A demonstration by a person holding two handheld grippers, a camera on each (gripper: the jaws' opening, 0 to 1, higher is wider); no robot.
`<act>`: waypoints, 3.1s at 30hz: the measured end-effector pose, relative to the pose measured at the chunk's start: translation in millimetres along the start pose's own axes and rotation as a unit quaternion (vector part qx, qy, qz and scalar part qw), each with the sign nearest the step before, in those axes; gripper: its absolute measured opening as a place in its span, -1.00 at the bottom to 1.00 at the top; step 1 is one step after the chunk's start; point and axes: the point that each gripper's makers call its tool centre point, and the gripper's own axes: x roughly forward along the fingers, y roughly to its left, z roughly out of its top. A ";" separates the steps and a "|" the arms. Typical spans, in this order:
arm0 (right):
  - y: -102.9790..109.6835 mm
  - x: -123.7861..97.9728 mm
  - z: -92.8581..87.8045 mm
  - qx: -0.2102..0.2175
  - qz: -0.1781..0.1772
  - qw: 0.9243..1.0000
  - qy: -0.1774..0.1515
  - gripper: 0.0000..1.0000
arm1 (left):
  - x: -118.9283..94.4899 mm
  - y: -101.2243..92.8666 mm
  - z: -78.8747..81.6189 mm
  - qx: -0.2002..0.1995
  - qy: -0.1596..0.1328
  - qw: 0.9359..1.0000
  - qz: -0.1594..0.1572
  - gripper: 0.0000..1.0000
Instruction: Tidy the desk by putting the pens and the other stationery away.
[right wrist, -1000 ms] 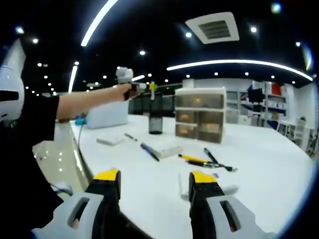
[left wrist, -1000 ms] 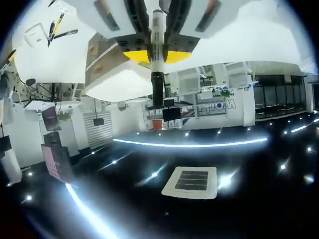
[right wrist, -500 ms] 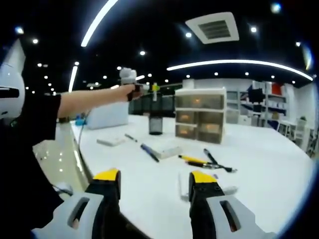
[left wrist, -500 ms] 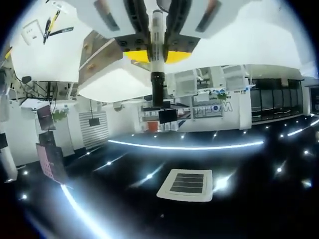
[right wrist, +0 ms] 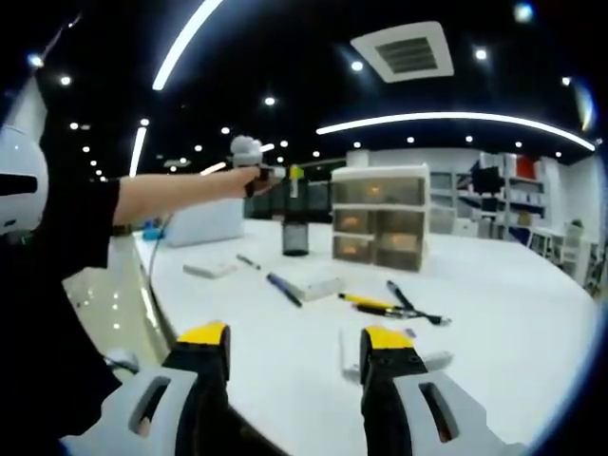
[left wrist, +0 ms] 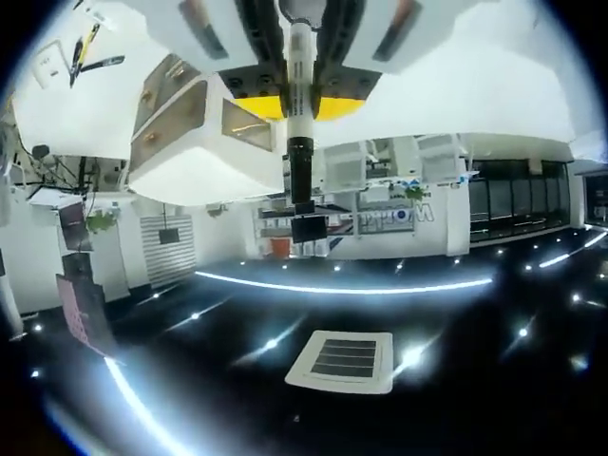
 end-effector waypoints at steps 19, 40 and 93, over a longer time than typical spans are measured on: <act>-5.5 0.6 -3.5 0.001 -0.007 1.000 0.005 0.04 | 8.6 10.2 -48.8 -0.009 0.026 1.000 0.012 -0.79; -4.3 0.7 -7.8 -0.002 -0.013 1.000 0.010 0.03 | 0.4 26.2 -98.6 -0.016 0.043 0.998 0.040 -0.79; 11.4 8.1 -0.2 -0.008 0.002 1.000 0.004 0.03 | -29.5 10.5 -88.7 -0.005 0.001 1.000 0.025 -0.32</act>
